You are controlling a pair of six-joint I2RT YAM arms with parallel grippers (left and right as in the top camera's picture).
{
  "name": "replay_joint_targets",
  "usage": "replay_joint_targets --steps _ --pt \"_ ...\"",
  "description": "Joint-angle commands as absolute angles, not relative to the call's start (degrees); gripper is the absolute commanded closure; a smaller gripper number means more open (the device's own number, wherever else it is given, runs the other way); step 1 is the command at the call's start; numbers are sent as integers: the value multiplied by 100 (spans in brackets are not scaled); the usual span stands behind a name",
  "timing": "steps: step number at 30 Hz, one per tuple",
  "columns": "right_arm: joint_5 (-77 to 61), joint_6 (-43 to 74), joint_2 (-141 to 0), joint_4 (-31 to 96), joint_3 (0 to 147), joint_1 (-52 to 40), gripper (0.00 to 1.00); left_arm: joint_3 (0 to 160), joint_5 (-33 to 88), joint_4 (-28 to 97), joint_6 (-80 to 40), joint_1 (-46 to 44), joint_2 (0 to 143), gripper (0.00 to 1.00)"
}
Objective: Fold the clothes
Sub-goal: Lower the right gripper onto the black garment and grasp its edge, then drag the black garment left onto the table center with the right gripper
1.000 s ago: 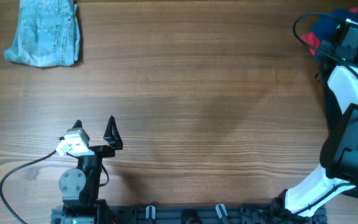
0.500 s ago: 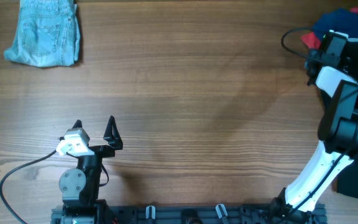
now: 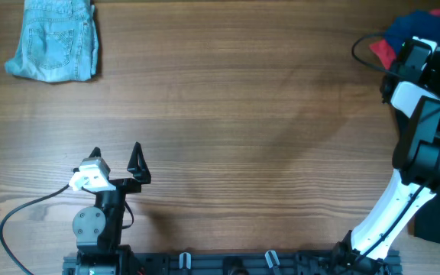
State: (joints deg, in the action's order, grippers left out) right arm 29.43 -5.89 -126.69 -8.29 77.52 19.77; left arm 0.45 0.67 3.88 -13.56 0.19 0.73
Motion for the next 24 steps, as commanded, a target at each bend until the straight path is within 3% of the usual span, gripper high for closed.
replay_joint_targets --steps 1,2,3,4,6,8,18,24 --pt "2912 -587 -12820 -873 7887 2163 34 32 12 419 -1238 60 21 0" --pt "2888 -587 -12840 -891 7887 2185 32 32 14 419 -1238 60 21 0" --pt "2891 -587 -12849 -891 7887 2202 38 32 14 419 -1238 60 21 0" --pt "2899 -580 -12849 -880 7887 2222 59 32 12 419 -1238 60 21 0" --pt "3111 -360 -12849 -875 7887 2237 86 32 12 419 -1238 60 21 0" --pt "3111 -298 -12846 -834 7887 2237 95 32 12 419 -1238 58 21 0" --pt "2215 1828 -11397 58 7885 2241 96 32 14 419 -1238 58 21 0" --pt "1789 1907 -10433 467 7885 2167 96 32 14 419 -1238 60 21 0"
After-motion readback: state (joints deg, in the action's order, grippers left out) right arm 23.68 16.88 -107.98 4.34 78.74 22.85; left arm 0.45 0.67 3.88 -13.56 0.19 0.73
